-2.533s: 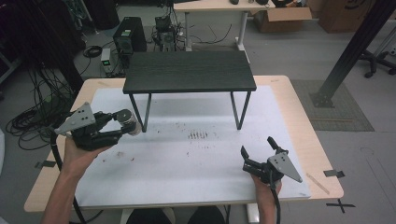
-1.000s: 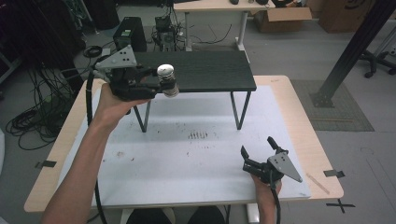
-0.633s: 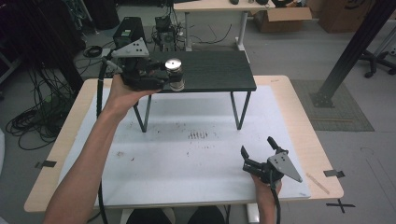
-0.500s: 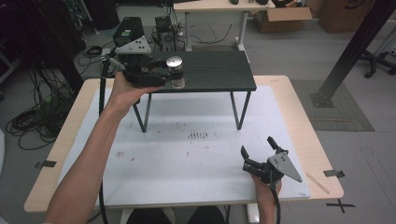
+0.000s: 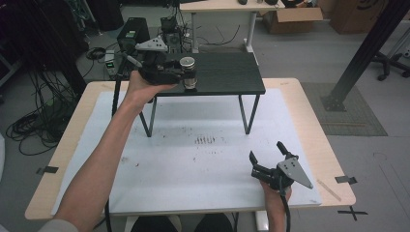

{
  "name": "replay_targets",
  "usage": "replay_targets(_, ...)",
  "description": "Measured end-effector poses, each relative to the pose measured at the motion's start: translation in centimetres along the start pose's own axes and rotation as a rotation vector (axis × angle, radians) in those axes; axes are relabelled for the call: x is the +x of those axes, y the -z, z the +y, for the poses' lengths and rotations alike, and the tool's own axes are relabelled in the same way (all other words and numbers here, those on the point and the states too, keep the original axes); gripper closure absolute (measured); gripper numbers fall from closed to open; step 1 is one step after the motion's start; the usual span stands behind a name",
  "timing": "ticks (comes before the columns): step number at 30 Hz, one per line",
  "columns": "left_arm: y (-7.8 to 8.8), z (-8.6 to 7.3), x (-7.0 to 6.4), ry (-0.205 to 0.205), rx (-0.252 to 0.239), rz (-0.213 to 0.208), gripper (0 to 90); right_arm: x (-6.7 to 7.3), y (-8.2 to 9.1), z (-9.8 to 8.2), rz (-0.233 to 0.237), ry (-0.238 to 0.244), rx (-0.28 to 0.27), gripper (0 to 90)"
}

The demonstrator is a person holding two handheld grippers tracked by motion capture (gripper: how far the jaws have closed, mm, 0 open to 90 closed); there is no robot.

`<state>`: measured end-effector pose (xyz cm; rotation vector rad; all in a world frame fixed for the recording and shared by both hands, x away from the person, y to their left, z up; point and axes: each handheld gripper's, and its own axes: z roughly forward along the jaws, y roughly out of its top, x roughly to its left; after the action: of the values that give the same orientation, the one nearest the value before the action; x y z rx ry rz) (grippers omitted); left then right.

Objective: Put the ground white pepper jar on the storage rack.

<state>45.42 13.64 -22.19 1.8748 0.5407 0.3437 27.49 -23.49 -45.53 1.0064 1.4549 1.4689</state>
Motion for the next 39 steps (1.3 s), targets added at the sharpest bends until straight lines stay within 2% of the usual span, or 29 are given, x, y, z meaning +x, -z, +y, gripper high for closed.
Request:
replay_targets(9,-0.9,-0.5,0.8,0.029,0.011,0.014,49.0,0.0,0.0,0.0,0.0,-0.002,-0.001,0.6)
replay_targets(24,-1.2,-0.7,0.7,0.006,0.008,0.021,49.0,0.0,0.0,0.0,0.0,-0.001,0.0,0.6)
replay_targets(39,-1.2,-0.7,0.8,0.014,0.008,0.018,48.9,0.0,0.0,0.0,0.0,-0.001,0.0,0.7)
